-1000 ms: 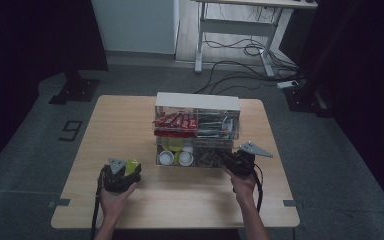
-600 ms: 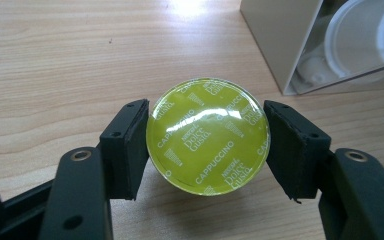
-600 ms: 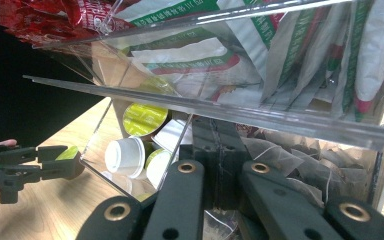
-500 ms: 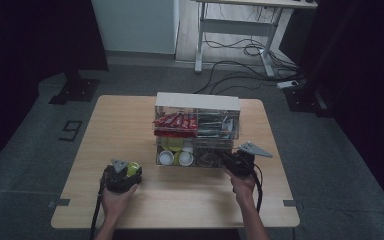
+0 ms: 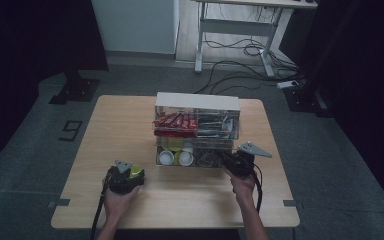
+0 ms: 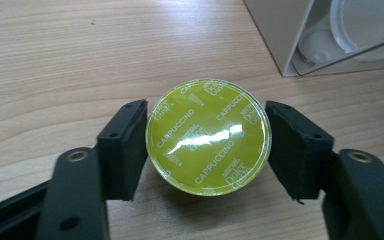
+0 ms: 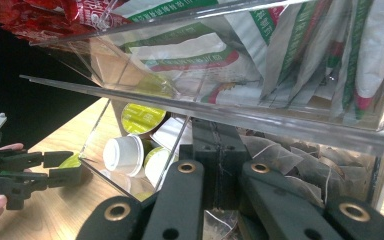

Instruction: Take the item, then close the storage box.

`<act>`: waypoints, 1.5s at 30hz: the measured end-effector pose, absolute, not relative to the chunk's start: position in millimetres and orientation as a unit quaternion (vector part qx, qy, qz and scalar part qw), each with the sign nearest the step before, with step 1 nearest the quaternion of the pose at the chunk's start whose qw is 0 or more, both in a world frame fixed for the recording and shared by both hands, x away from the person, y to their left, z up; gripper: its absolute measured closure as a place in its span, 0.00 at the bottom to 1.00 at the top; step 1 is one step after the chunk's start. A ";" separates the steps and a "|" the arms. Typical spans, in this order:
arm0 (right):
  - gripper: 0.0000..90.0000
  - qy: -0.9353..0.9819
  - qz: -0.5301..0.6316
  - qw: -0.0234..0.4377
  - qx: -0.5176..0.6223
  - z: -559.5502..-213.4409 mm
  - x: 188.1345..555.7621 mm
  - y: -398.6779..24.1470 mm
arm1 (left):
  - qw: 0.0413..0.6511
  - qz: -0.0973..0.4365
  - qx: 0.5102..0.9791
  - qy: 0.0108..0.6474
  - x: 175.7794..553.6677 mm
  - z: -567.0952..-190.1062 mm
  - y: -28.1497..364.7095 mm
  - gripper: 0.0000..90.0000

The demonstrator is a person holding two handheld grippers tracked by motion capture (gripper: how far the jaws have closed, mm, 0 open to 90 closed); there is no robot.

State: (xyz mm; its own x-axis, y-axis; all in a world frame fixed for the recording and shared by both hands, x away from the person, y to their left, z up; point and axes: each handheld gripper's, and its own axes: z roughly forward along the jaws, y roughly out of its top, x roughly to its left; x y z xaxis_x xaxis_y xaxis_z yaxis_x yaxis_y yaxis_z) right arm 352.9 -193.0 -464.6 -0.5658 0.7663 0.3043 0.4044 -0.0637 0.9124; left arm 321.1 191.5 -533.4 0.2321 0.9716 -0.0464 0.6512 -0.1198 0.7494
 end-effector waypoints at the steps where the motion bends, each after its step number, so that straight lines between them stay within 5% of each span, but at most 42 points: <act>1: 0.99 0.667 0.582 0.156 0.439 -464.6 352.9 -193.0 | 0.338 0.236 0.709 0.572 320.3 -532.9 192.0 0.33; 15: 0.99 0.668 0.581 0.155 0.439 -465.5 352.5 -193.2 | 0.407 0.238 0.689 0.550 292.9 -512.3 209.1 0.26; 45: 0.99 0.678 0.562 0.153 0.448 -477.4 340.7 -189.3 | 0.405 0.249 0.691 0.544 272.6 -517.5 219.6 0.30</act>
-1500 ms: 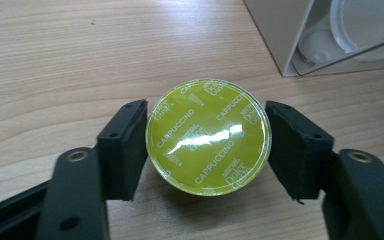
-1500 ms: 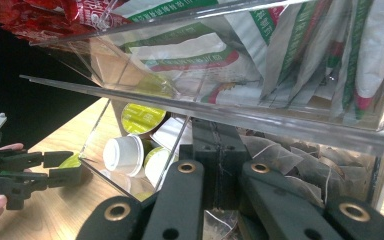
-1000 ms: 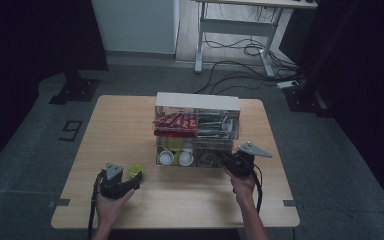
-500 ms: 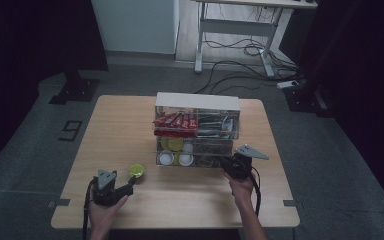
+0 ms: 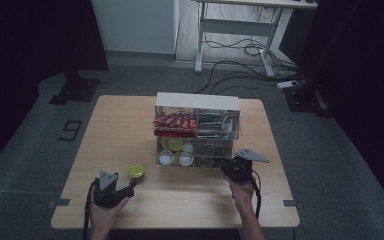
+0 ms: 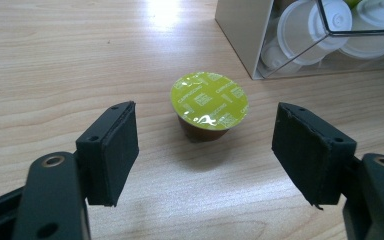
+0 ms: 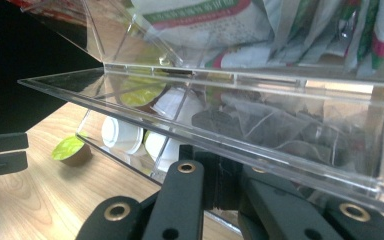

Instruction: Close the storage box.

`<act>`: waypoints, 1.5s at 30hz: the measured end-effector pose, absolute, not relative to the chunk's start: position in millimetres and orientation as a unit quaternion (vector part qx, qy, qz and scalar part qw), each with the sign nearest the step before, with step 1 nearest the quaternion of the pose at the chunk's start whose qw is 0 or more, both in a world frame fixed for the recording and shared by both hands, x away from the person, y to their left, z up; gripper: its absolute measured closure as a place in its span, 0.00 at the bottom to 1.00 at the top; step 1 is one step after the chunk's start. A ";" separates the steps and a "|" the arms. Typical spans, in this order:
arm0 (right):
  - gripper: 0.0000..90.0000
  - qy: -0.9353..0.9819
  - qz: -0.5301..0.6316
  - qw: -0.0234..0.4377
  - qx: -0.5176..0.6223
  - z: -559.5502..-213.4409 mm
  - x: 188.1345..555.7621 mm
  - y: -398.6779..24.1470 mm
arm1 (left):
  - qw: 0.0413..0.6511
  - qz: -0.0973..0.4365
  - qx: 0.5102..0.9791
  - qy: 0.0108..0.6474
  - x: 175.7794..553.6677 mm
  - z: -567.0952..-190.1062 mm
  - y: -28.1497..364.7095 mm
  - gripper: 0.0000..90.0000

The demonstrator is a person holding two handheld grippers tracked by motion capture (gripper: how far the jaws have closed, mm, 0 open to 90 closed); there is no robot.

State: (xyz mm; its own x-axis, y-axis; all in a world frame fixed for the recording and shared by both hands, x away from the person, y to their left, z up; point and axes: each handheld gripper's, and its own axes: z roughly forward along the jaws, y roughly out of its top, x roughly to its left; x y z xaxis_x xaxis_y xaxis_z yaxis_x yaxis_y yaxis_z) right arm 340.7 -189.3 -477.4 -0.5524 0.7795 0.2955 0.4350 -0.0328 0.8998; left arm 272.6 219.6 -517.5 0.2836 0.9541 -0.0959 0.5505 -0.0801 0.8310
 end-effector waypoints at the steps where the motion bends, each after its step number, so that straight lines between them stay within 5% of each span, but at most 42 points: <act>1: 0.99 0.678 0.562 0.152 0.449 -478.2 340.0 -189.3 | 0.405 0.249 0.691 0.544 272.6 -517.2 219.9 0.30; 45: 0.99 0.698 0.534 0.138 0.457 -498.8 320.3 -190.2 | 0.418 0.227 0.685 0.552 272.5 -514.2 234.0 0.30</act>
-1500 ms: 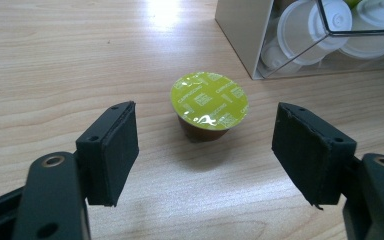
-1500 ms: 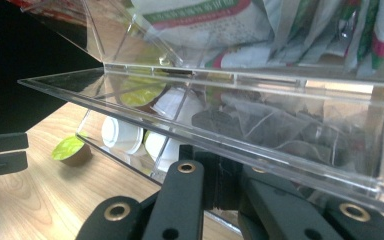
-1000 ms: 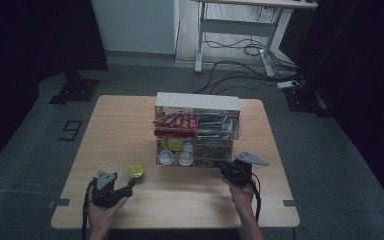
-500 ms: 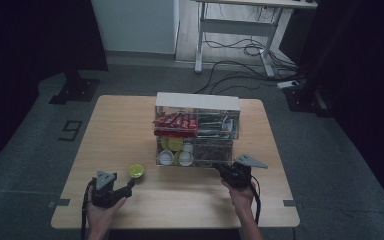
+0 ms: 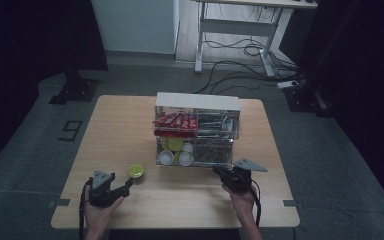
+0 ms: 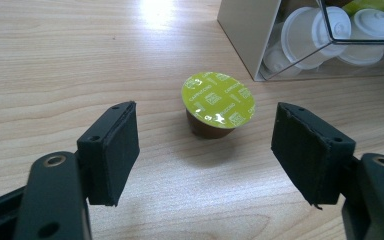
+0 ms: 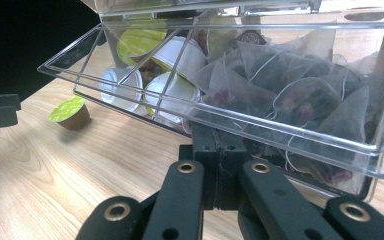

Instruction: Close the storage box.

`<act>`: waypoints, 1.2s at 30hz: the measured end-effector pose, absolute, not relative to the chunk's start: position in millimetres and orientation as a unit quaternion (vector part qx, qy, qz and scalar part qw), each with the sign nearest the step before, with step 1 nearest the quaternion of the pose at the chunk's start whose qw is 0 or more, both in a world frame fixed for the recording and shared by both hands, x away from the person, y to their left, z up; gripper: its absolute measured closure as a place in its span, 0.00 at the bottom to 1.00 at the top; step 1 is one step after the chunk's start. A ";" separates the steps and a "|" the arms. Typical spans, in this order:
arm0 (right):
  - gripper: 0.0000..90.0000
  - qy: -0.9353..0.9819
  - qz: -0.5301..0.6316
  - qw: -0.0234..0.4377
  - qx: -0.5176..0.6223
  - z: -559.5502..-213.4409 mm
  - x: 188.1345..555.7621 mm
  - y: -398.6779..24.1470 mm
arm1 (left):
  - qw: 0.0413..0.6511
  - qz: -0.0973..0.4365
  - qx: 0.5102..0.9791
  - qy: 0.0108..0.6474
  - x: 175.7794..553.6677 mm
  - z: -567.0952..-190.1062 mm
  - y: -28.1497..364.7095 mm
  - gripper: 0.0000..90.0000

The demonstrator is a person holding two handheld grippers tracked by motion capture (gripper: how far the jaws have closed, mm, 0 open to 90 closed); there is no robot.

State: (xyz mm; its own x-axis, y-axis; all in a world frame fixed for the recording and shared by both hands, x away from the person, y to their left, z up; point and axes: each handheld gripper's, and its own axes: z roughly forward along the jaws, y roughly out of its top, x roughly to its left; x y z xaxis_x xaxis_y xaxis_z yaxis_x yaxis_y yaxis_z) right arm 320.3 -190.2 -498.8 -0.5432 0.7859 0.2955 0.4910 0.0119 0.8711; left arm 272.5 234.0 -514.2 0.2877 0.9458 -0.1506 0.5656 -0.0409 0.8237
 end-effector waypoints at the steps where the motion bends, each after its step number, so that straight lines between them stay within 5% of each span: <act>1: 0.99 0.698 0.534 0.138 0.457 -498.8 320.3 -190.2 | 0.418 0.228 0.685 0.552 272.5 -514.2 234.0 0.30; 36: 0.98 0.699 0.522 0.128 0.471 -509.9 314.0 -204.2 | 0.409 0.225 0.692 0.551 273.3 -517.6 230.7 0.31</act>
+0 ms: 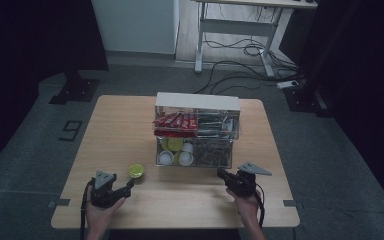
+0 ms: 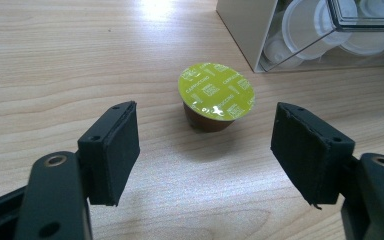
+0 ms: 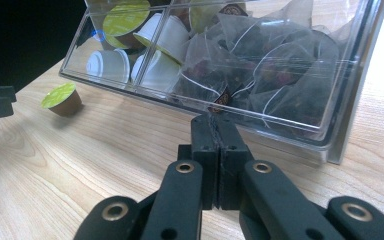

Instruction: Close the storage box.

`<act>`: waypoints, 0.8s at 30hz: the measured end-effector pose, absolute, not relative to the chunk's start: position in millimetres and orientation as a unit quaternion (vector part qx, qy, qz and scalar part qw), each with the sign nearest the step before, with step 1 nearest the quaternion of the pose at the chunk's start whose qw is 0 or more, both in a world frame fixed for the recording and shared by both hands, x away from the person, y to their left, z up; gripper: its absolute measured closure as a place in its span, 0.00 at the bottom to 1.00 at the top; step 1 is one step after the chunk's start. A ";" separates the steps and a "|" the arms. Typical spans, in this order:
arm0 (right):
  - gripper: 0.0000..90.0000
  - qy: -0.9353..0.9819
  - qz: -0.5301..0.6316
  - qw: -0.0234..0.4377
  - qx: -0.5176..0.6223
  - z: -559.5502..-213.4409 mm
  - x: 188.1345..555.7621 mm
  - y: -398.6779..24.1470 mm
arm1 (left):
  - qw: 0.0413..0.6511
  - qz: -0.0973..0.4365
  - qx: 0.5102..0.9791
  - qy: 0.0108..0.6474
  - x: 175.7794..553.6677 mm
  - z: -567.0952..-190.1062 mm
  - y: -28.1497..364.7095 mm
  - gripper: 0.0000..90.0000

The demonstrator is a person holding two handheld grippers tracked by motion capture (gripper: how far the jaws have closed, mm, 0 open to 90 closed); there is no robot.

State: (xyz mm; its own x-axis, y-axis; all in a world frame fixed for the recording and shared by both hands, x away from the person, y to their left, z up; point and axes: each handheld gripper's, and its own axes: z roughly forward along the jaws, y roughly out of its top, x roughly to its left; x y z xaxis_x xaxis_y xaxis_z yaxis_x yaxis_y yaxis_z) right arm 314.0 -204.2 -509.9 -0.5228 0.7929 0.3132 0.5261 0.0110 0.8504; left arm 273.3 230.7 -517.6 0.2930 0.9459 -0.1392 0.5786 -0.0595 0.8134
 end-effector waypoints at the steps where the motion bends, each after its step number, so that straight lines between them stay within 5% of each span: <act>1: 0.98 0.700 0.521 0.128 0.471 -510.0 314.0 -203.7 | 0.409 0.225 0.692 0.551 273.3 -517.5 231.0 0.31; 7: 0.94 0.700 0.521 0.131 0.469 -510.4 314.1 -203.3 | 0.410 0.225 0.691 0.552 273.9 -517.3 231.3 0.31; 24: 0.62 0.698 0.530 0.163 0.453 -506.7 311.0 -201.2 | 0.413 0.223 0.692 0.549 272.6 -515.9 230.8 0.31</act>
